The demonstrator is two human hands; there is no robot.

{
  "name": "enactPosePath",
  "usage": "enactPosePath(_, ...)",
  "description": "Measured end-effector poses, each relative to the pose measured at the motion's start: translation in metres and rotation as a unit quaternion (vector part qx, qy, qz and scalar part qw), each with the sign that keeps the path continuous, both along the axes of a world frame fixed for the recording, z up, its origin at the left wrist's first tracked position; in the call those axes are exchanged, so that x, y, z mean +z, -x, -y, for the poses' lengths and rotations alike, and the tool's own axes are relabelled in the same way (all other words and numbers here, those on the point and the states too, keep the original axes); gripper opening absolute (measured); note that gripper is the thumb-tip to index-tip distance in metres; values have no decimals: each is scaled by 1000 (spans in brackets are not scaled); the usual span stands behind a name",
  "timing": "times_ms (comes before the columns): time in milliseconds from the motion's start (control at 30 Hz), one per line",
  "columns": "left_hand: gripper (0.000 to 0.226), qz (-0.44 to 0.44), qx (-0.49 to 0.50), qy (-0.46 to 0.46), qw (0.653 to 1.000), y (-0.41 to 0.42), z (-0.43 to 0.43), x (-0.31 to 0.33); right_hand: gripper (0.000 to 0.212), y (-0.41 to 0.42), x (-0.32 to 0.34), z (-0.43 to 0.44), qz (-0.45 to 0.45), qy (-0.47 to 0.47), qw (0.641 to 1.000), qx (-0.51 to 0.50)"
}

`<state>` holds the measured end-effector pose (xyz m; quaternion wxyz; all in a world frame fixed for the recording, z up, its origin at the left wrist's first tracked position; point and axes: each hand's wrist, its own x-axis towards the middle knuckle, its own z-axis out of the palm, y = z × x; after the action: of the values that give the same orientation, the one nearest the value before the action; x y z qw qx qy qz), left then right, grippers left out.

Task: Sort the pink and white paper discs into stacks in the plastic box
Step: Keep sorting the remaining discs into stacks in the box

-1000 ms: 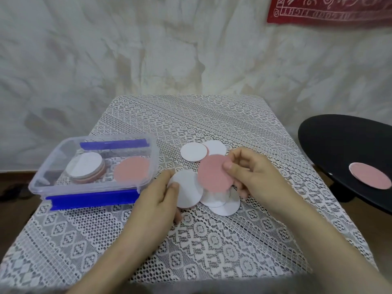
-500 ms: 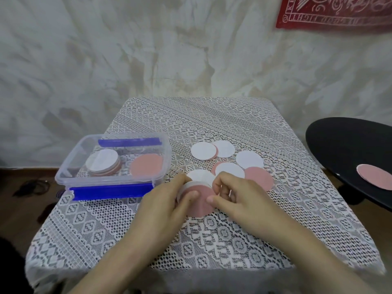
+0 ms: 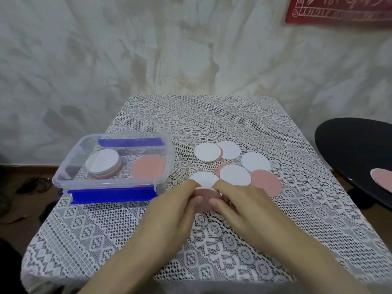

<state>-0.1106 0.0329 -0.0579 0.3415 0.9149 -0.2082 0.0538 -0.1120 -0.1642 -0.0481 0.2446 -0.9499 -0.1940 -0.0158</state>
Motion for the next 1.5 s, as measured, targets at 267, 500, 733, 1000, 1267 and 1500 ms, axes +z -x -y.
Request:
enactPosePath(267, 10, 7, -4, 2, 1000, 2, 2, -6, 9, 6, -5, -6, -4, 22, 1000, 8)
enactPosePath(500, 11, -13, 4, -13, 1000, 1, 1, -12, 16, 9, -6, -12, -3, 74, 997, -1)
enactPosePath(733, 7, -2, 21, 99, 995, 3, -13, 11, 16, 6, 10, -18, -28, -139, 990, -12)
enactPosePath(1000, 9, -53, 95, 197, 974, -8, -48, 31, 11, -10, 21, -59, -116, -327, 938, -28)
enactPosePath(1267, 11, -69, 162, 154, 972, -17, -103, 40, 16, -44, 43, -109, -135, -294, 946, -6)
enactPosePath(1500, 35, 8, 267, 27, 963, -22, -160, 45, 12, -86, 52, -159, -152, -231, 961, 2)
